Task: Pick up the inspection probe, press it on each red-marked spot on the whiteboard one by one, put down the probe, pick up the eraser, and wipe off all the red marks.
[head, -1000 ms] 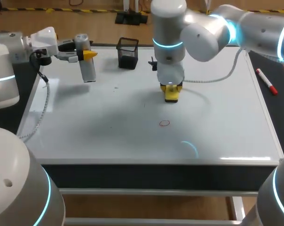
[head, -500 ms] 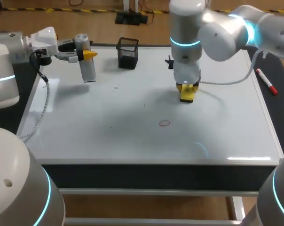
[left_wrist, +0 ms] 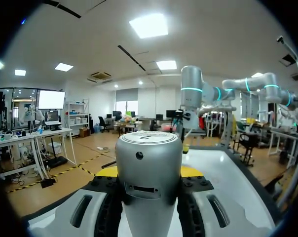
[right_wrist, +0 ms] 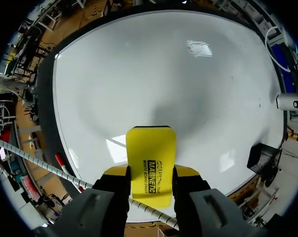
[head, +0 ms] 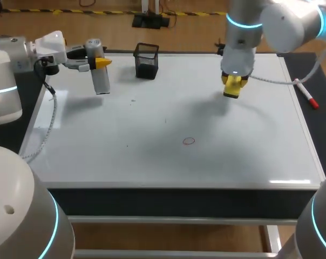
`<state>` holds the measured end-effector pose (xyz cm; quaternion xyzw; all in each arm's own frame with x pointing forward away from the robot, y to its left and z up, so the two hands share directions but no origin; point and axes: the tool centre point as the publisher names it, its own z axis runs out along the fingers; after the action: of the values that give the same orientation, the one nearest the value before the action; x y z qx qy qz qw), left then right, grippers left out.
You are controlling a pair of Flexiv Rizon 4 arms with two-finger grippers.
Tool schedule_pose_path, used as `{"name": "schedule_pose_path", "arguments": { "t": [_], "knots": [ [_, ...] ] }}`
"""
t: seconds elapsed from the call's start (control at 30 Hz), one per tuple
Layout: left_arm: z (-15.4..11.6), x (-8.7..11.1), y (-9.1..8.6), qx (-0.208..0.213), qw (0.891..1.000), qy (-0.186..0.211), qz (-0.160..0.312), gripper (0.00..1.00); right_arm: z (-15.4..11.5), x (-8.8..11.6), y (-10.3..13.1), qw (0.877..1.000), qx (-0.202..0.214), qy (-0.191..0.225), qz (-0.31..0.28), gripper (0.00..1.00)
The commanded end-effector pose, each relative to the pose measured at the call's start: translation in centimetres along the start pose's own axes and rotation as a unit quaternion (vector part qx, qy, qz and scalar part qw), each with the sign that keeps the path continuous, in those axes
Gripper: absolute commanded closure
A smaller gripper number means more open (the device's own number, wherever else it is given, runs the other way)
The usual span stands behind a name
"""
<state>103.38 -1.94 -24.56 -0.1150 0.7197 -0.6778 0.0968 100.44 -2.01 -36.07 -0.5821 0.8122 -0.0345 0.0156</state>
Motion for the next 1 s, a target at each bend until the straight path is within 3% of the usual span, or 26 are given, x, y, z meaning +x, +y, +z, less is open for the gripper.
{"name": "schedule_pose_path", "arguments": {
  "t": [0.03,0.23,0.43,1.0],
  "knots": [
    [-0.1,0.1,-0.1,0.0,1.0,0.0,0.0,1.0,-0.3,2.2,-0.6,1.0,-0.003,-0.007,0.011,1.0],
    [-0.1,0.1,-0.1,0.0,1.0,0.0,0.0,1.0,0.3,4.3,-2.0,0.999,-0.012,0.01,0.033,1.0],
    [-0.1,0.1,-0.1,0.0,1.0,0.0,0.0,1.0,1.1,5.9,-2.8,0.996,-0.051,-0.011,0.066,1.0],
    [-0.1,0.1,-0.1,0.0,1.0,0.0,0.0,1.0,1.3,7.5,-4.1,0.995,-0.053,0.01,0.086,1.0]
  ]
}}
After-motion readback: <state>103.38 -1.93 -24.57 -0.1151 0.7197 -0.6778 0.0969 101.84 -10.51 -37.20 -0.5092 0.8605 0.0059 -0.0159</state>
